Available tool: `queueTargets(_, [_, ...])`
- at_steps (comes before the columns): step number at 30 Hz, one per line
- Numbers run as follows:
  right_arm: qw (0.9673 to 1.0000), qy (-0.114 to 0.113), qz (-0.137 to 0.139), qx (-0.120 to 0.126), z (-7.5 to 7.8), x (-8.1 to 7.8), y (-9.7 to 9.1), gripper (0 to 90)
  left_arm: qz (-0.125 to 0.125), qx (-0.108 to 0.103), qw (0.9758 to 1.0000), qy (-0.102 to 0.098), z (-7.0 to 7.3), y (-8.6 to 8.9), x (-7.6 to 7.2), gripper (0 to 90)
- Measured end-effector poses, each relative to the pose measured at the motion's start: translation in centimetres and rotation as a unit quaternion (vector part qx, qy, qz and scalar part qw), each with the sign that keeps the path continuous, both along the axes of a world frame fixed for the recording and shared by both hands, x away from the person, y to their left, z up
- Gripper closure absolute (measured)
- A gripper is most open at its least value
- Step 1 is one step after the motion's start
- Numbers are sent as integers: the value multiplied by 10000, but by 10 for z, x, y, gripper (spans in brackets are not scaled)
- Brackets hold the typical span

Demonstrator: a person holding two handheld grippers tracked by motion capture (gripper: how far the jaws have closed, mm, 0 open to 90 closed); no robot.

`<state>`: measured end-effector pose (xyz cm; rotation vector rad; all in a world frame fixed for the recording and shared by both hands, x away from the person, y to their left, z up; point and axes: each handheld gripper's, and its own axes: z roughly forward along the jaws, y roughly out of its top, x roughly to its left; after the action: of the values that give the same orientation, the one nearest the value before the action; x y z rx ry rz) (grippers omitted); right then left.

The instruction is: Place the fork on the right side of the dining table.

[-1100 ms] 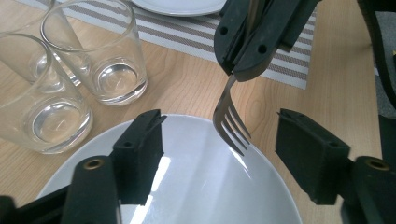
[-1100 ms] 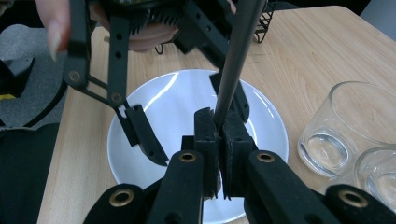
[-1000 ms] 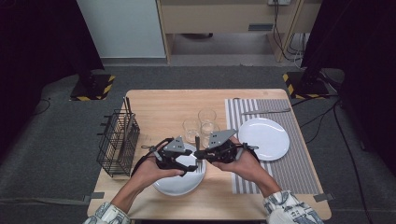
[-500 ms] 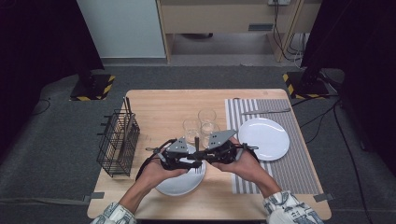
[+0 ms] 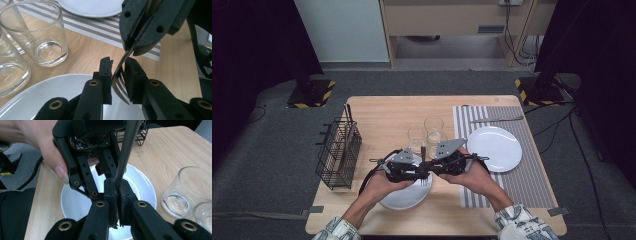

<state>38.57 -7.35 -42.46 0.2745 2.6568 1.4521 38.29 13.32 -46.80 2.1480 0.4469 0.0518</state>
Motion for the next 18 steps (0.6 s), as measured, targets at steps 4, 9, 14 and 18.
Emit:
queueTargets(4, [10000,2,6,23,0,0,-1,870,-17,-52,10000,28,0,1,0,787])
queueTargets(9, [10000,-1,34,45,0,0,-2,864,-19,-126,9999,88,0,4,1,842])
queueTargets(14, [10000,-23,70,44,0,-2,-3,862,-65,-94,9999,127,1,5,1,856])
queueTargets(18, [9999,-56,85,9,0,-2,-2,861,-51,-31,9999,99,1,6,0,859])
